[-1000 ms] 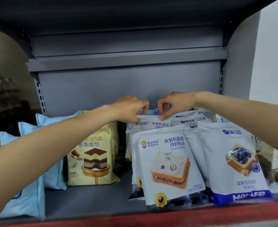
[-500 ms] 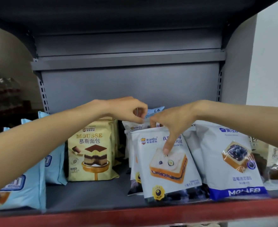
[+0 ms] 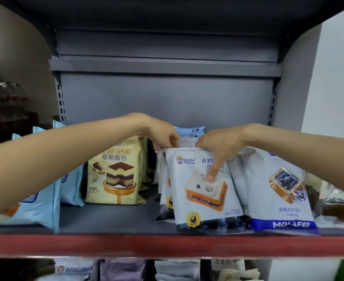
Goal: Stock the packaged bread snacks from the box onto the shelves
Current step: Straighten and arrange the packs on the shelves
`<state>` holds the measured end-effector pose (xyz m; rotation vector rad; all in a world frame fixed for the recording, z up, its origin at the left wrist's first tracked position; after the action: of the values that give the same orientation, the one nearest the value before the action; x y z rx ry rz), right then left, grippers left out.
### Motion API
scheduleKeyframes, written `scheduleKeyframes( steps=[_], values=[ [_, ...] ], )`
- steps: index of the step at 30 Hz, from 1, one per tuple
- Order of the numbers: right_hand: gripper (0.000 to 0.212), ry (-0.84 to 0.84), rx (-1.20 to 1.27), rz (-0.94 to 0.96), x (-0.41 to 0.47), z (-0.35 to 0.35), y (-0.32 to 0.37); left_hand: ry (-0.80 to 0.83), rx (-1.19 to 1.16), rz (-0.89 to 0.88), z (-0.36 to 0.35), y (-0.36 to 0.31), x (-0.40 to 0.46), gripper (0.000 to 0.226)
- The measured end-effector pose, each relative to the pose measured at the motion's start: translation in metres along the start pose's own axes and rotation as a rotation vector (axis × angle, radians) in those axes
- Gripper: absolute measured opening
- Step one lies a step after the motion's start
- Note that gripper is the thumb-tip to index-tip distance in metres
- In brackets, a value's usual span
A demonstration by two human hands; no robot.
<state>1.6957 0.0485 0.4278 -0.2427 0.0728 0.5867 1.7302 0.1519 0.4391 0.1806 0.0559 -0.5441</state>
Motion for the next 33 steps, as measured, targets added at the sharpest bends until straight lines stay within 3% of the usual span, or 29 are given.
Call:
scheduleKeyframes(
  steps=[5, 8, 11, 14, 18, 21, 25, 29, 31, 33],
  values=[
    [0.053, -0.071, -0.126, -0.032, -0.005, 0.006, 0.004, -0.032, 0.141, -0.063, 0.003, -0.004, 0.000, 0.020],
    [0.063, -0.194, -0.284, -0.075, -0.007, 0.014, 0.012, -0.249, 0.180, -0.073, 0.022, 0.000, -0.012, 0.008],
    [0.070, -0.345, -0.373, -0.097, -0.010, 0.019, 0.027, -0.359, 0.046, -0.121, 0.028, 0.005, -0.025, 0.008],
    [0.070, -0.431, -0.307, -0.095, -0.013, 0.018, 0.044, -0.335, -0.113, -0.133, 0.022, 0.010, -0.032, 0.014],
    [0.080, -0.350, -0.316, -0.159, -0.013, 0.011, 0.051, -0.304, -0.084, -0.082, 0.018, 0.009, -0.031, 0.006],
    [0.085, -0.354, -0.173, -0.160, -0.023, 0.010, 0.048, -0.335, -0.143, -0.020, 0.014, 0.012, -0.035, 0.036],
    [0.090, -0.581, 0.220, -0.115, -0.061, 0.002, 0.045, -0.242, -0.202, -0.096, -0.002, 0.006, -0.045, 0.089],
    [0.098, -0.745, 0.614, -0.179, -0.084, -0.046, 0.048, -0.132, -0.142, -0.159, -0.021, -0.001, -0.041, 0.103],
    [0.108, -0.719, 0.707, -0.203, -0.074, -0.067, 0.050, -0.123, -0.053, -0.112, -0.026, -0.003, -0.038, 0.121],
    [0.119, -0.657, 0.796, -0.226, -0.057, -0.080, 0.047, -0.139, 0.010, -0.102, -0.026, -0.007, -0.035, 0.125]
  ],
)
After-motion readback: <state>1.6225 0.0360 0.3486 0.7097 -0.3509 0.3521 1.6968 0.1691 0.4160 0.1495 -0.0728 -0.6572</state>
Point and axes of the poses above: each hand's wrist, its own x-axis towards the middle knuckle, its own z-axis out of the back of the hand, y = z × x, the point moved 7 cm from there along x, towards the middle knuckle, and after that the axes turned 3 degrees about x, right-handed, at the moved point
